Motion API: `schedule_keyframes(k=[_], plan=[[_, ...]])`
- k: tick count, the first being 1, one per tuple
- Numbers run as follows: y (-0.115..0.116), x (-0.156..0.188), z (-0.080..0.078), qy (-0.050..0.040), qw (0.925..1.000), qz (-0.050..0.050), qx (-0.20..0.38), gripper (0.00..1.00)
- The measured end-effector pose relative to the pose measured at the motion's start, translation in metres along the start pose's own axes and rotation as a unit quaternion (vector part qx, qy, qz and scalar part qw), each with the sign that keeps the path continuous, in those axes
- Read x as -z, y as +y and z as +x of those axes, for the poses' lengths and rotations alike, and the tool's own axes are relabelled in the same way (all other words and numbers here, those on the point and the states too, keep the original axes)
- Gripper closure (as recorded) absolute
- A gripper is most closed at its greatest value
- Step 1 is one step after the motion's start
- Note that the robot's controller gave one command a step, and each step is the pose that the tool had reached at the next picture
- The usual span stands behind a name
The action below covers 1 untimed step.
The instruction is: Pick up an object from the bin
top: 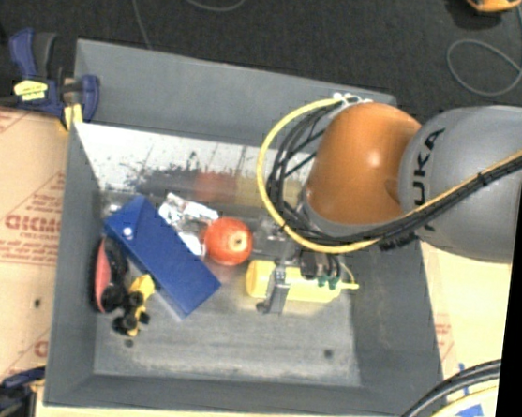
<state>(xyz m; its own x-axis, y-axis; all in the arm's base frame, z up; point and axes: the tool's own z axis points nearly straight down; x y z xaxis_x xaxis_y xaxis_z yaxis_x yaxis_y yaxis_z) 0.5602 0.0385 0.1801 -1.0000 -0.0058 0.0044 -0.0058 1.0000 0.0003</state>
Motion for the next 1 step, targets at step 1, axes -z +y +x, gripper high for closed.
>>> schedule_keyframes(k=[1], plan=[[0.0001,0.0043,-0.0005,-0.0030,1.0000,0.000,0.000,0.00]])
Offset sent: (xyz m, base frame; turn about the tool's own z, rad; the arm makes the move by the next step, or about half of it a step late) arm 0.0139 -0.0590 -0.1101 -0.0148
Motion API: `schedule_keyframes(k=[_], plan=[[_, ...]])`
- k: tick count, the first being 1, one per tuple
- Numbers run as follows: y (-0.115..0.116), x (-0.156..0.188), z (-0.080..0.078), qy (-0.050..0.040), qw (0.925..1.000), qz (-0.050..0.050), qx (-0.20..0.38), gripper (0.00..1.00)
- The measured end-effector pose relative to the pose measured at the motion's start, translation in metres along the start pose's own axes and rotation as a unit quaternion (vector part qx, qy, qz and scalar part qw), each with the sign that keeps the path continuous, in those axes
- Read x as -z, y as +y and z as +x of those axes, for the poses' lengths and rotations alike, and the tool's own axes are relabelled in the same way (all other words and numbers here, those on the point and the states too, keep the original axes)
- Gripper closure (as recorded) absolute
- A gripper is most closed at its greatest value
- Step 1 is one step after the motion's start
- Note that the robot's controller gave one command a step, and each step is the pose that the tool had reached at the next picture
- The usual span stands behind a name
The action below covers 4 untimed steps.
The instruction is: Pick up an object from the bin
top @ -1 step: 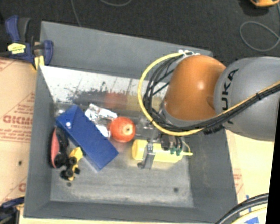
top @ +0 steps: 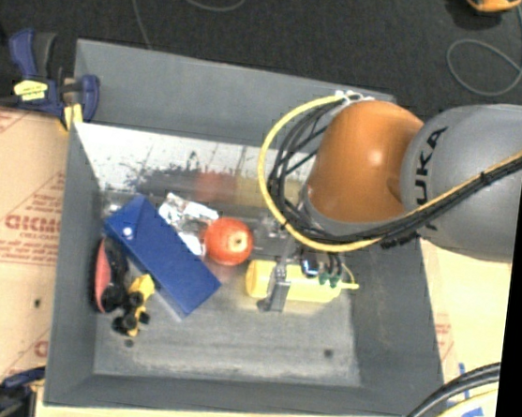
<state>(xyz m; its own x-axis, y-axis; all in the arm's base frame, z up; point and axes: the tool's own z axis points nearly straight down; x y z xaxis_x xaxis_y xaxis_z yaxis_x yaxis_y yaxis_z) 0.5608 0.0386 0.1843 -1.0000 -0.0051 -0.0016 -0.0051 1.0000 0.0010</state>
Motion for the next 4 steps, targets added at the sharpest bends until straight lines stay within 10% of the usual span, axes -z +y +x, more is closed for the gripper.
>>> schedule_keyframes(k=[4], plan=[[-0.075,-0.099,-0.013,0.0010,1.0000,0.001,-0.007,0.00]])
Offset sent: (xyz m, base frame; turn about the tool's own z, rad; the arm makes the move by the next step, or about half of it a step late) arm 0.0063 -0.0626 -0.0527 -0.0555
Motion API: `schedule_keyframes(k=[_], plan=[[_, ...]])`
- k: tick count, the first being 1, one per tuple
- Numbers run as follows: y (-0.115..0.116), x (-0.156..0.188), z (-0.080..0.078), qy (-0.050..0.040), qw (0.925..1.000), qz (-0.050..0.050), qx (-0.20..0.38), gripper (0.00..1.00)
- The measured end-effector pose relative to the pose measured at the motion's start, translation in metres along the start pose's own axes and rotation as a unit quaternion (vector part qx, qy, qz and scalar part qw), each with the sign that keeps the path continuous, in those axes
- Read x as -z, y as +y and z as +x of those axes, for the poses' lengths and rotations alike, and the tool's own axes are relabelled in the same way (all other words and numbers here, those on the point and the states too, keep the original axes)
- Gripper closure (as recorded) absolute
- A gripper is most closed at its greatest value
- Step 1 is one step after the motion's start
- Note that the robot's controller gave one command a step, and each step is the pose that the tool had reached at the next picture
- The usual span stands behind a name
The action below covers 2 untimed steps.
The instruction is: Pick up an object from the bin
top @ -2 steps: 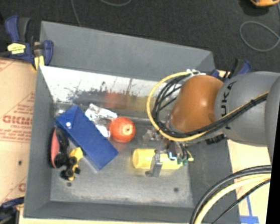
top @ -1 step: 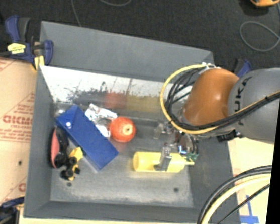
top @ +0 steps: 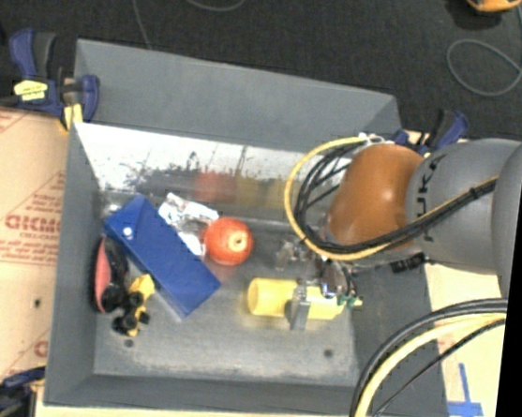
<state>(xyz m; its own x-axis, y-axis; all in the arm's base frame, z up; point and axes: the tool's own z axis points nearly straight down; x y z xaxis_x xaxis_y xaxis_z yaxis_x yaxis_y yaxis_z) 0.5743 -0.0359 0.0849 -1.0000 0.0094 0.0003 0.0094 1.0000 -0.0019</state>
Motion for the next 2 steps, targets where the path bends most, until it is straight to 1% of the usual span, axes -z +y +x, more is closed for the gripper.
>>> schedule_keyframes(k=[1,2], plan=[[-0.0196,-0.0142,0.0088,-0.0073,0.9999,-0.001,0.013,1.00],[-0.0196,-0.0142,0.0088,-0.0073,0.9999,-0.001,0.013,1.00]])
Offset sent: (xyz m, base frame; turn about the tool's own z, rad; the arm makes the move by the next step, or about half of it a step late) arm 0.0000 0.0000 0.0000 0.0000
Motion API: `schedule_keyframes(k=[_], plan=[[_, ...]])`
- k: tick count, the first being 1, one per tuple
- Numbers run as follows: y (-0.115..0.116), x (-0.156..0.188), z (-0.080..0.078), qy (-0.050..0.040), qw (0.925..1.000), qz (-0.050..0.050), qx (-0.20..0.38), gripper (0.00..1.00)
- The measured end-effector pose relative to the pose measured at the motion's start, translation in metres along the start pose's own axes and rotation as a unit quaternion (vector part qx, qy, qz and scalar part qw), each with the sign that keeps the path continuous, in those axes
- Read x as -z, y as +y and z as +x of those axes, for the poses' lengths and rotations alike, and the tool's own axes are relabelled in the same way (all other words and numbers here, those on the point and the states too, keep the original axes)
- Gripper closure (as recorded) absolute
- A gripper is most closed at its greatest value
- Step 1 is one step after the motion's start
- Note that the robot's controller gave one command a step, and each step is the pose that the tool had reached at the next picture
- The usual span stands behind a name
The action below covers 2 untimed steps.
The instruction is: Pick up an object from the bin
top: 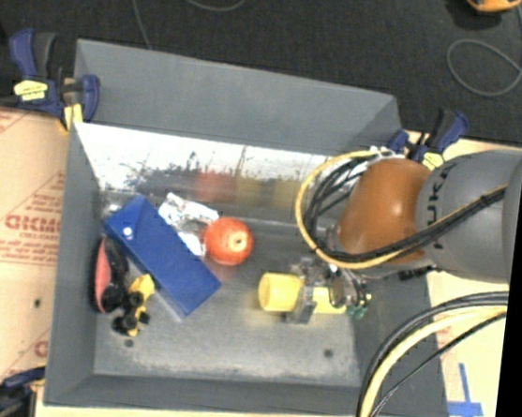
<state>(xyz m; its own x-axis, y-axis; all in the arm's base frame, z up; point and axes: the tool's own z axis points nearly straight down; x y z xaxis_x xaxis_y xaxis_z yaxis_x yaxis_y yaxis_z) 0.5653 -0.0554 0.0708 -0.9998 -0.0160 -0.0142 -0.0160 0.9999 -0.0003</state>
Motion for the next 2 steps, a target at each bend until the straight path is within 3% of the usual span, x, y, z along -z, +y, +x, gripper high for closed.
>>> schedule_keyframes(k=[2], plan=[[0.000,0.013,0.001,0.0017,1.0000,0.000,-0.001,1.00]])
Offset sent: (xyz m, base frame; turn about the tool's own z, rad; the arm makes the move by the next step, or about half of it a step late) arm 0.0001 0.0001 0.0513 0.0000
